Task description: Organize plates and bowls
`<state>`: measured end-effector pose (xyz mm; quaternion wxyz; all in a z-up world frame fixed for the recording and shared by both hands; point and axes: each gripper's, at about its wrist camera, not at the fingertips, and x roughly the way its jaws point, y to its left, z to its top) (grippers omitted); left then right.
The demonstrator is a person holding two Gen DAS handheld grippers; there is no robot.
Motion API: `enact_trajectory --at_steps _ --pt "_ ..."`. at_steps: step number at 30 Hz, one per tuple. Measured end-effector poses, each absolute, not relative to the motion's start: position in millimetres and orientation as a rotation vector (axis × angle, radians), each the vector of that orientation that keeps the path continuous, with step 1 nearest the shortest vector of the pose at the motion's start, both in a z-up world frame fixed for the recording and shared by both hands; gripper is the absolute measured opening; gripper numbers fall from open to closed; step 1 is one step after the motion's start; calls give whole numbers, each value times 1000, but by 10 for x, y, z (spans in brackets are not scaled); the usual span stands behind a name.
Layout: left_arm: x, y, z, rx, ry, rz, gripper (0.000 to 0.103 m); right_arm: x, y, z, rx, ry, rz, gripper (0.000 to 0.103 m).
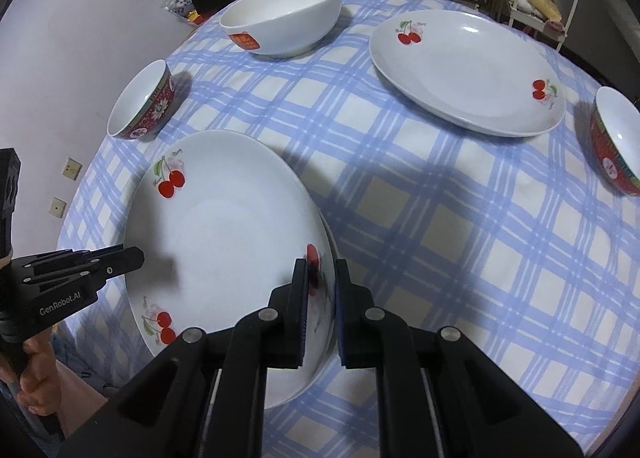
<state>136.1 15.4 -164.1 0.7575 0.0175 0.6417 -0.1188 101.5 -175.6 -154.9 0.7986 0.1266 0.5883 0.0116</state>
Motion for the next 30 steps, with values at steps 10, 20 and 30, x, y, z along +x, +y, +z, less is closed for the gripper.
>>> enact_trajectory --at_steps 10,20,30 --pt "1345 172 -1651 30 1391 -249 12 990 -1737 -1585 229 1268 -7 13" --pt "1337 159 -1661 53 1391 -244 12 984 -1721 -1683 229 1297 -15 13" --pt "1346 164 -1652 33 1389 -239 14 1008 -1730 -1701 236 1303 -16 13"
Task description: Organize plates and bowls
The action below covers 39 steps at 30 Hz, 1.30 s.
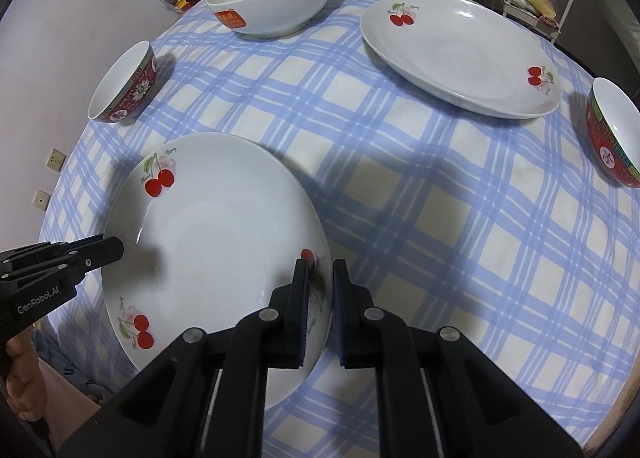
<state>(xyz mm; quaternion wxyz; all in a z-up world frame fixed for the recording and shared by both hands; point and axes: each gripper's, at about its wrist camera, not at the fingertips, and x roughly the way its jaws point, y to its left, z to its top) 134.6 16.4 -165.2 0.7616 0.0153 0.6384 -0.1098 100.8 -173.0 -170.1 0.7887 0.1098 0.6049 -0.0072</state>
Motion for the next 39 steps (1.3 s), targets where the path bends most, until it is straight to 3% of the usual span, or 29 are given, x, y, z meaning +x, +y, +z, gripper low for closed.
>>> enact_trajectory --at_steps 18,21,23,26,29,31,35,39 --pt "1448 -174 -1093 121 1197 -235 24 1132 -2156 -1230 267 1157 -81 15" --pt "1558 -324 -1055 116 1198 -243 36 1218 -2296 -1151 253 1142 -119 36" --pt "1621 -441 -1030 125 1186 -272 39 1269 -2384 -1095 236 1119 -153 61" --pt "1706 -636 -976 150 1143 -280 52 1331 -2546 -1045 222 1070 -183 83" --pt "1792 -777 -944 147 1114 -297 63 1400 -2691 -1056 249 1060 -196 97" --pt "1881 -874 -935 138 1105 -293 66 1465 -2797 -1065 263 1061 -215 103" --pt "2030 -1032 -934 112 1094 -284 73 1575 -2962 -1052 268 1038 -212 103" --pt "2155 -1222 -966 122 1088 -303 74 1699 -3097 -1026 237 1018 -223 103"
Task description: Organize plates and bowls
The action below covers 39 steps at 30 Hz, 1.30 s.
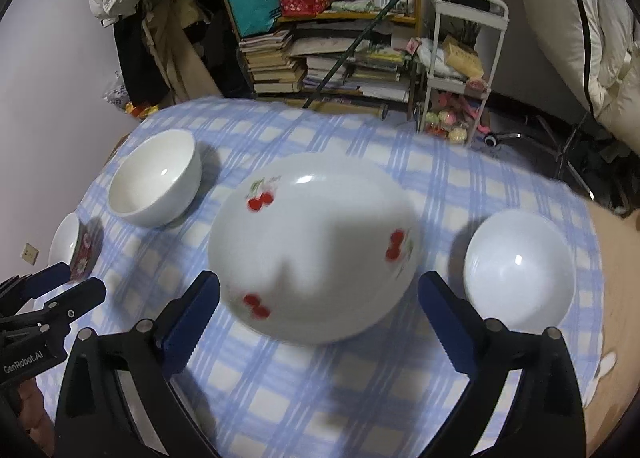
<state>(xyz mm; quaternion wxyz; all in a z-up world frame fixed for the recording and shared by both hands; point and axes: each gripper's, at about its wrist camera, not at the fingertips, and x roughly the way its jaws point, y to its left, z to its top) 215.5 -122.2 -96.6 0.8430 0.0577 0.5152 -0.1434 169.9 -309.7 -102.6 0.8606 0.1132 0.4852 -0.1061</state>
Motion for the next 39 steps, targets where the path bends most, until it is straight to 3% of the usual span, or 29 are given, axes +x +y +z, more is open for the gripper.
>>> enact_trajectory --at_steps 16,23,25,27,30,34,39 --pt "2676 -1847 -1446 142 1201 -330 74 2172 -3777 -1136 380 1059 -229 103" --pt "2755 -2038 -1568 144 1236 -356 73 2300 -3773 -1430 381 1127 -227 103" --pt "2781 -2078 -1612 163 1239 -354 71 2321 -3783 -1479 359 1140 -245 103" --pt "2816 -2094 -1669 156 1259 -363 60 2336 -3794 -1520 337 1149 -264 103" --pt "2866 -2085 -1758 125 1297 -379 47 2351 -3844 -1566 331 1154 -271 92" --pt "2914 -2106 -1810 127 1296 -396 40 2352 -3895 -1650 367 1168 -235 61" --pt "2992 -2128 -1833 136 1298 -414 23 2346 -3905 -1727 363 1192 -234 39"
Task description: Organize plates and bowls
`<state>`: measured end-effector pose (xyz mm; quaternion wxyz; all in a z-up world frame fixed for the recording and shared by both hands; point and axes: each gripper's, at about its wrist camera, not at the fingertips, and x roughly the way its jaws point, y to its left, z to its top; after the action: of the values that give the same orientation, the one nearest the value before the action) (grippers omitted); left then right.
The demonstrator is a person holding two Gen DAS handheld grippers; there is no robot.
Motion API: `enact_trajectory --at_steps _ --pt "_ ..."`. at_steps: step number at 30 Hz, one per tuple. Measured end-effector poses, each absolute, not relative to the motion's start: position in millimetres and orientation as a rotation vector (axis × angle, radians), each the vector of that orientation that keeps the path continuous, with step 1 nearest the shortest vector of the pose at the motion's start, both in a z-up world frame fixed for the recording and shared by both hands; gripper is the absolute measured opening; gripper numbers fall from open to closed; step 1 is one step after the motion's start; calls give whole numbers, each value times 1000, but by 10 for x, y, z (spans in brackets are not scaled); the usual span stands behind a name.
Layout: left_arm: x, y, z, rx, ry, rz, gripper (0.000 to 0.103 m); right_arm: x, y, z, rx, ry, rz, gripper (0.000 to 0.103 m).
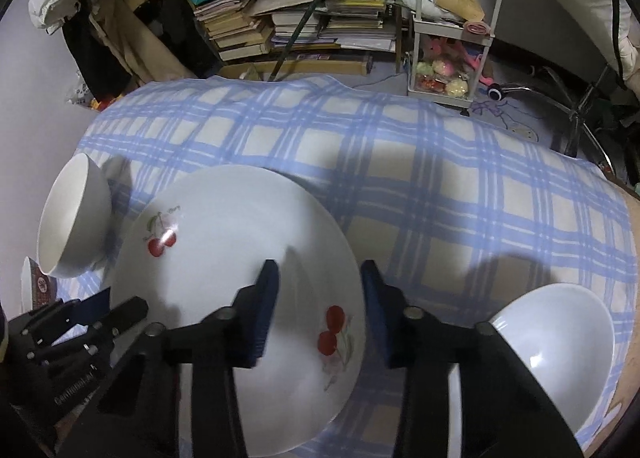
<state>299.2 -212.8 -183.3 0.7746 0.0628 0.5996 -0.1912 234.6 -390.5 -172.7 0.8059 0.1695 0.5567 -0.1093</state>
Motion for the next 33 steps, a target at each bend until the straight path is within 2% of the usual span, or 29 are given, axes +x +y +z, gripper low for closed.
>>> enact_trajectory --at_steps 2,10,19,33 --pt "3016 -2129 -1833 130 1308 -434 17 2321 -3941 -1717 382 1183 -229 36" --pt "3103 -2044 -1842 100 1342 -468 14 2218 -4058 -1691 518 1135 -161 36" --pt "2959 -1891 -1671 127 1285 -485 14 2104 -4050 -1706 586 1141 -122 17" --pt "2741 -1335 -1179 100 1230 -465 14 1934 -3553 -1362 517 1097 -67 12"
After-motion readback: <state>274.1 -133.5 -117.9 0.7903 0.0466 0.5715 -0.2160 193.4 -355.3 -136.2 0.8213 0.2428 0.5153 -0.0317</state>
